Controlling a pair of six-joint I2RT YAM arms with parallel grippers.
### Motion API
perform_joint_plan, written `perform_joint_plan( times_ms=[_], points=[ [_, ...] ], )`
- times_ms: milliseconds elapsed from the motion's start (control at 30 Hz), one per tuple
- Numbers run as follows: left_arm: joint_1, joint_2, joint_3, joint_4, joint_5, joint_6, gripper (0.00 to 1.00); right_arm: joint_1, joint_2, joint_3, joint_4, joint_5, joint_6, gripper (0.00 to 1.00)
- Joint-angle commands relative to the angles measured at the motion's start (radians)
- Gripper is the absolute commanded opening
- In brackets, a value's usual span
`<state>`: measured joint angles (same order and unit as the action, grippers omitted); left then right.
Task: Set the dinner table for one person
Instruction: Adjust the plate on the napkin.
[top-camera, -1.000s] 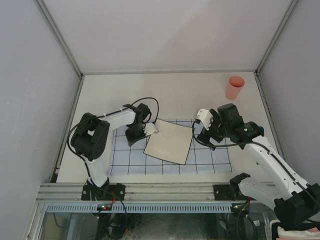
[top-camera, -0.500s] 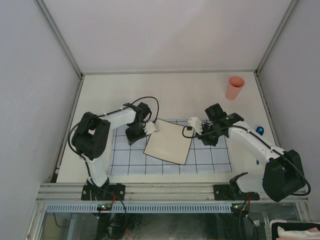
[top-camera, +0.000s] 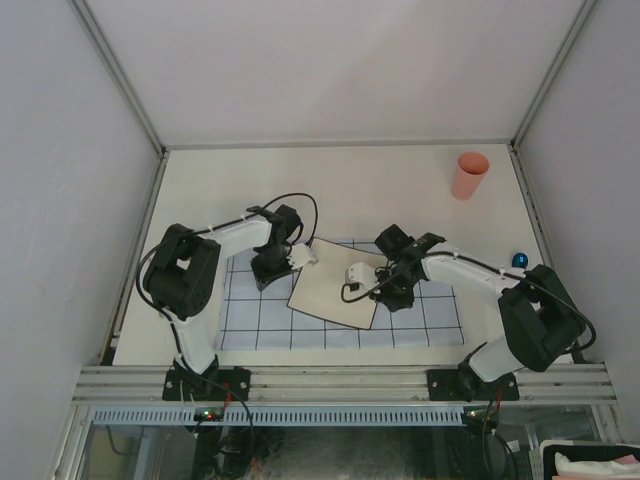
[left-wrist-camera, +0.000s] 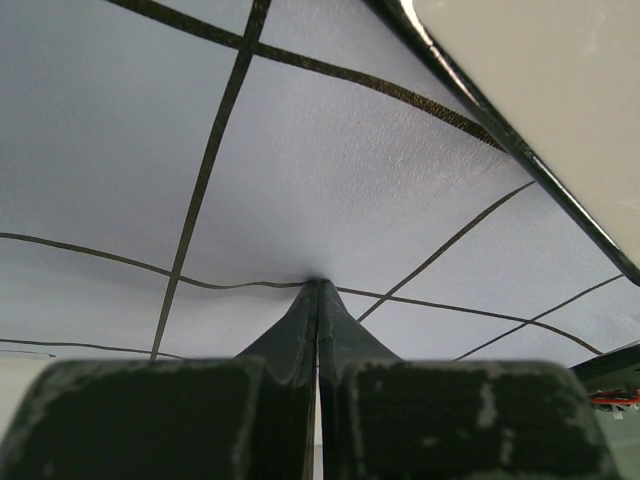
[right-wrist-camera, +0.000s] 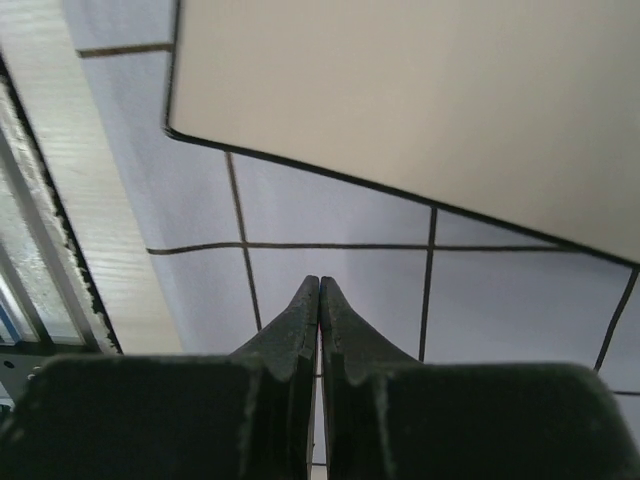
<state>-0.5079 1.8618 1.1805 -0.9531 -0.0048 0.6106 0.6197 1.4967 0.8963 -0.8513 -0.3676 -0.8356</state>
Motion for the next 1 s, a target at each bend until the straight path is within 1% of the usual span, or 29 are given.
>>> perform_joint_plan(
  times_ms=[0,67,167,333,433,533,767,967],
  points=[
    [0.012,-0.008,-0.002,0.219,-0.013,0.012,0.00,0.099,-0.100,0.022,0.031,-0.070,0.008,0.00],
    [0.012,-0.009,-0.005,0.227,-0.017,0.014,0.00,0.183,-0.123,0.041,0.049,-0.073,0.038,0.00],
    [0.012,0.005,0.004,0.229,-0.019,0.011,0.00,0.305,-0.112,0.097,0.076,-0.095,0.089,0.00],
    [0.012,0.016,0.016,0.229,-0.013,-0.002,0.00,0.431,0.032,0.235,0.130,-0.121,0.124,0.00],
    [0.012,0.007,0.014,0.229,-0.015,-0.003,0.00,0.473,0.159,0.300,0.161,-0.111,0.119,0.00],
    [0.011,-0.004,0.007,0.228,-0.015,-0.006,0.00,0.507,0.251,0.378,0.153,-0.112,0.109,0.00],
    [0.011,-0.007,-0.008,0.242,-0.012,-0.012,0.00,0.549,0.379,0.503,0.145,-0.134,0.104,0.00],
    [0.011,0.008,-0.003,0.240,-0.008,-0.014,0.00,0.593,0.459,0.553,0.200,-0.124,0.126,0.00]
  ],
)
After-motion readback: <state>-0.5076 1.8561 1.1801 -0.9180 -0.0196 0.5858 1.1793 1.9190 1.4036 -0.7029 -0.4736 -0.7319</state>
